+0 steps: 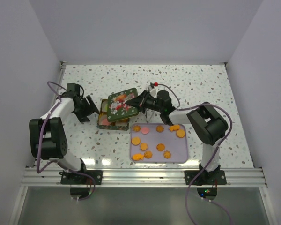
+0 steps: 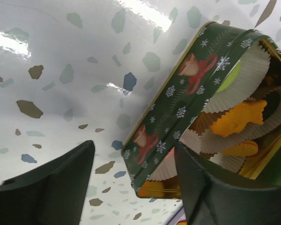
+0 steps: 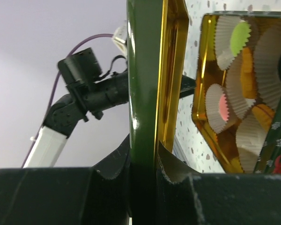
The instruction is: Pack the cookies
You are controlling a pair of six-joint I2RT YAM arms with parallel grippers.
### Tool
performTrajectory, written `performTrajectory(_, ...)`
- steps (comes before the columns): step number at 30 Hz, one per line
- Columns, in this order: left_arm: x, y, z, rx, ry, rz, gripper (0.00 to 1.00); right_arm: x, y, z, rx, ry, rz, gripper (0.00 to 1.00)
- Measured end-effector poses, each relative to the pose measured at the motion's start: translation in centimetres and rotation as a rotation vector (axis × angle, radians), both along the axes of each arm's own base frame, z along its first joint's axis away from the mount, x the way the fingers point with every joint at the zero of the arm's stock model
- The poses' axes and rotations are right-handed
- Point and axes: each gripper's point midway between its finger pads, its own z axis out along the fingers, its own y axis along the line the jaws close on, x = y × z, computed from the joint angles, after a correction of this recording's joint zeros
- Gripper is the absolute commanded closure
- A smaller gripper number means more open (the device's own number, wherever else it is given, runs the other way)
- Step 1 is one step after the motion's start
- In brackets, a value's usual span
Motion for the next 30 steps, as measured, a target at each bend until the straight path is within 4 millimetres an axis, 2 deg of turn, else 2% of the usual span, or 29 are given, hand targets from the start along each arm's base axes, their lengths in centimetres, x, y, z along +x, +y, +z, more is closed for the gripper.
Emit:
performTrajectory(1, 0.2, -0.1, 0.1, -0.006, -0.009, -0.005, 0.36, -0.1, 0.3, -0.5, -0.006, 0.002, -0.002, 1.00)
performTrajectory(3, 0.5, -0.3, 0.2, -0.013, -0.027, -0.021, 0.45, -0.1, 0.7, -1.6, -0.021, 0.014, -0.012, 1.00)
performTrajectory(6, 0.8, -0.5, 0.4, -0.022, -0.044, -0.031, 0.51, -0.1, 1.1, -2.9, -0.038, 0.018, -0.024, 1.00)
performTrajectory(10, 1.0, -0.4, 0.4, -0.025, -0.051, -0.029, 0.52, 0.4, 1.2, -4.2, -0.054, 0.020, -0.046, 1.00)
performTrajectory(13, 1.2, 0.2, 0.6, -0.020, -0.059, -0.025, 0.46, 0.5, 1.3, -4.7, -0.053, 0.018, -0.048, 1.00)
performTrajectory(20, 1.1, 2.8, 0.7, 0.041, -0.069, 0.006, 0.49, 0.5, 1.4, -4.8, -0.046, 0.004, -0.050, 1.00)
performTrajectory(25, 1.2, 3.6, 0.6, 0.054, -0.072, 0.018, 0.48, 0.6, 1.4, -4.9, -0.046, 0.001, -0.055, 1.00)
performTrajectory(30, 1.1, 3.7, 0.2, 0.055, -0.059, 0.014, 0.58, 0.6, 1.5, -5.2, -0.048, 0.004, -0.055, 1.00)
